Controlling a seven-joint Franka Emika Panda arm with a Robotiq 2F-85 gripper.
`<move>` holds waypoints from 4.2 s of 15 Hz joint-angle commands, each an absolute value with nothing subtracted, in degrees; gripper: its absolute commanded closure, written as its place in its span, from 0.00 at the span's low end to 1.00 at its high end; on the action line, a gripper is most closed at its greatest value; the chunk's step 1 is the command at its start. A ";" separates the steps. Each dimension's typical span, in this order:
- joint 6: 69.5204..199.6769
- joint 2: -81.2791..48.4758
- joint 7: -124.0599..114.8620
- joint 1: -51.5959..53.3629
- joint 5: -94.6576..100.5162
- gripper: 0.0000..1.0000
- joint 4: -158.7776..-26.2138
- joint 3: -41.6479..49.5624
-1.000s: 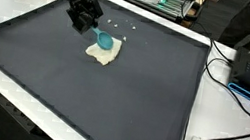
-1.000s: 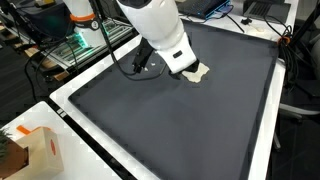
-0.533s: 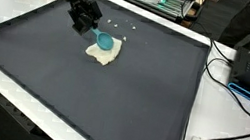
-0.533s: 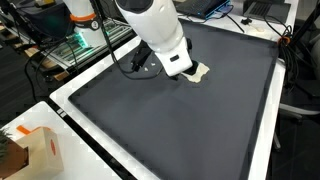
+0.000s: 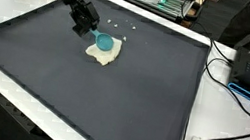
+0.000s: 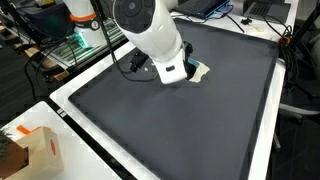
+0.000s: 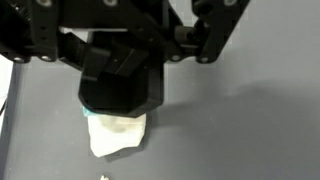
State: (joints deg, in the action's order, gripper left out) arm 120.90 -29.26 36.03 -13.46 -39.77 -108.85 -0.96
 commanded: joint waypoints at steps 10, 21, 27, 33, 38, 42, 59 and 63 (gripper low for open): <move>125.11 -34.67 31.54 -11.19 -31.30 0.81 -105.31 -0.42; 117.82 -37.64 32.04 -13.86 -33.59 0.81 -101.15 -1.00; 119.32 -35.41 31.31 -14.33 -34.05 0.81 -103.77 -0.44; 116.81 -37.85 31.63 -13.77 -33.81 0.81 -100.62 -1.57; 116.17 -38.24 31.70 -13.97 -33.36 0.81 -99.77 -1.51; 117.60 -36.13 32.44 -15.05 -34.65 0.81 -102.68 -0.91; 113.85 -29.58 30.94 -12.80 -31.43 0.81 -104.39 -1.71; 113.28 -26.50 30.52 -11.95 -28.99 0.81 -105.38 -2.26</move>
